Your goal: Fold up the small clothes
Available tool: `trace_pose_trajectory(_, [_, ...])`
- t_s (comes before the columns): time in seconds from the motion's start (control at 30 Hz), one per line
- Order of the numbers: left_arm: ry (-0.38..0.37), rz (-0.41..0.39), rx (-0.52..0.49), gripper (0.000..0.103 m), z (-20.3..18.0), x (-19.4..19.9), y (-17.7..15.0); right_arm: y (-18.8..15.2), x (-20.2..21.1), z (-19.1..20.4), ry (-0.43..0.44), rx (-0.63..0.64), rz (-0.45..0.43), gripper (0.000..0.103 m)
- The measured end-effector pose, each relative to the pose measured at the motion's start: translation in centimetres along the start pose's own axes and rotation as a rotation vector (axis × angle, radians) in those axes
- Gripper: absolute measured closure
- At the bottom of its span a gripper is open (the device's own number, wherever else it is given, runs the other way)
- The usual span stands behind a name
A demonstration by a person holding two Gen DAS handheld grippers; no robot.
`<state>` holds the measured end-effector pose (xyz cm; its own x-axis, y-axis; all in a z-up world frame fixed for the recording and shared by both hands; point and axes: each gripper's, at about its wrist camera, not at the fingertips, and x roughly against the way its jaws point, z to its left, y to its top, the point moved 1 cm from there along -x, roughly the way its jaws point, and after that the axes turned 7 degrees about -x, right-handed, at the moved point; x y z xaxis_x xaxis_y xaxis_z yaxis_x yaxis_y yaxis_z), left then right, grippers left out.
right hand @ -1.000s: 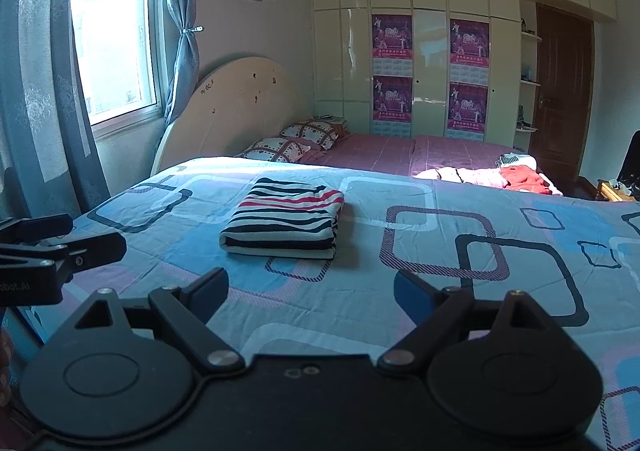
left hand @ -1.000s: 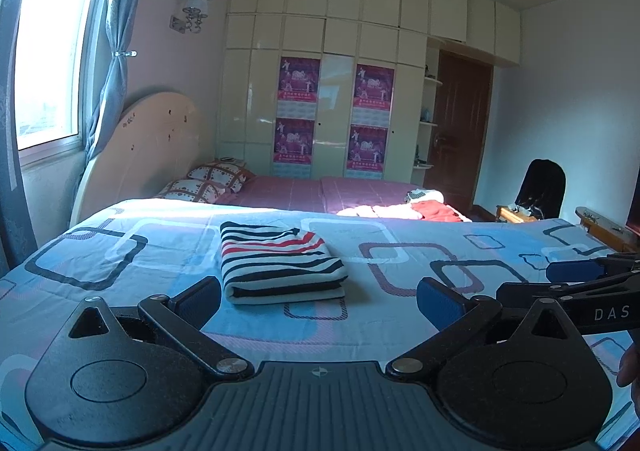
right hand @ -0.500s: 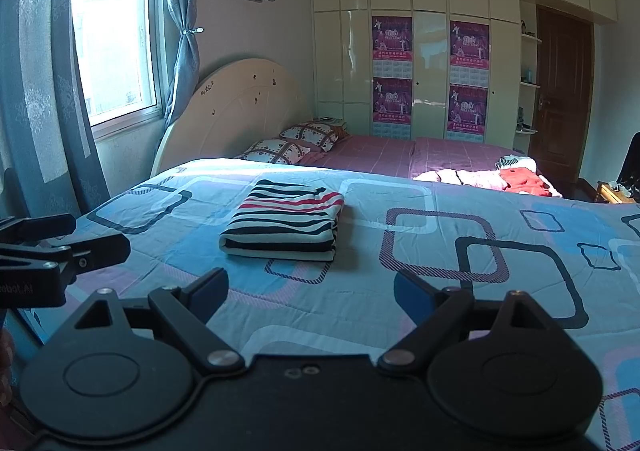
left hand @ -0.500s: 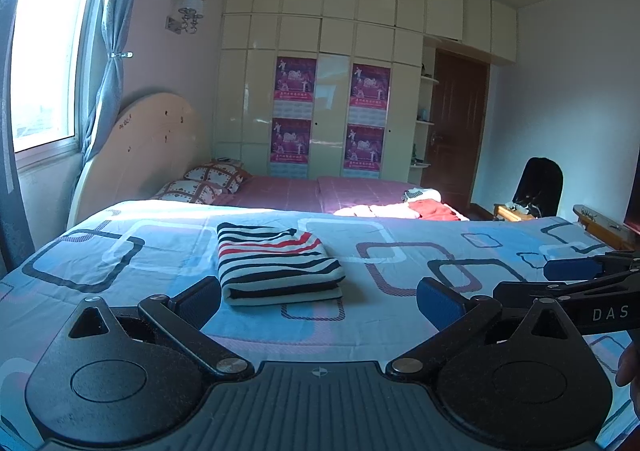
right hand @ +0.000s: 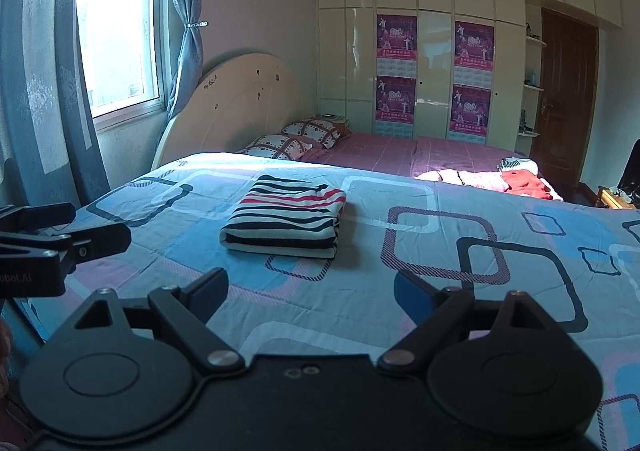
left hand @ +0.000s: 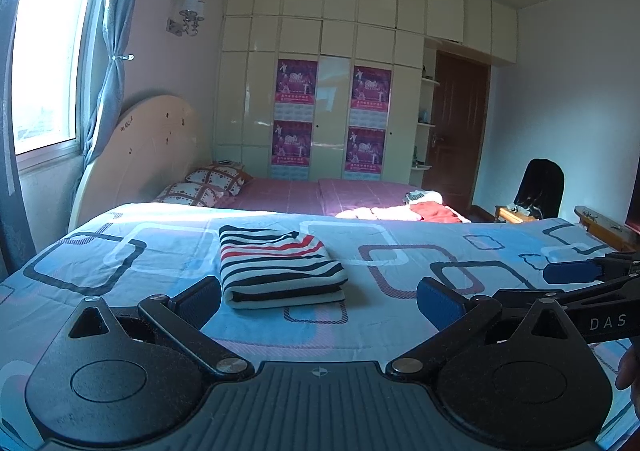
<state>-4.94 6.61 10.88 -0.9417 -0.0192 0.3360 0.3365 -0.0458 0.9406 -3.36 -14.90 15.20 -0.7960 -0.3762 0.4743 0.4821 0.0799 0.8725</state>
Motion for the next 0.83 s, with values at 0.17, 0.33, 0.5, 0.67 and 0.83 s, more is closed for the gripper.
trace_pose_trajectory(0.17, [-0.005,-0.002,0.001,0.0,0.02,-0.07,0.08,-0.02,0.16,-0.05,-0.004,-0.005,-0.011,0.013])
trace_pose_trajectory(0.33, [-0.008,0.001,-0.004,0.0,-0.02,-0.01,0.06,-0.18,0.25,0.13,-0.001,0.0,-0.011,0.013])
trace_pose_trajectory(0.5, [0.013,-0.007,-0.01,0.0,-0.3,0.23,-0.05,-0.15,0.44,0.17,-0.001,-0.001,-0.021,0.013])
trace_pose_trajectory(0.67, [0.039,-0.02,-0.021,0.001,-0.23,0.54,-0.13,0.08,0.65,0.06,-0.001,-0.004,-0.042,0.013])
trace_pose_trajectory(0.83, [0.04,-0.01,-0.002,0.0,-0.26,0.49,-0.23,0.07,0.66,0.01,-0.001,-0.007,-0.042,0.013])
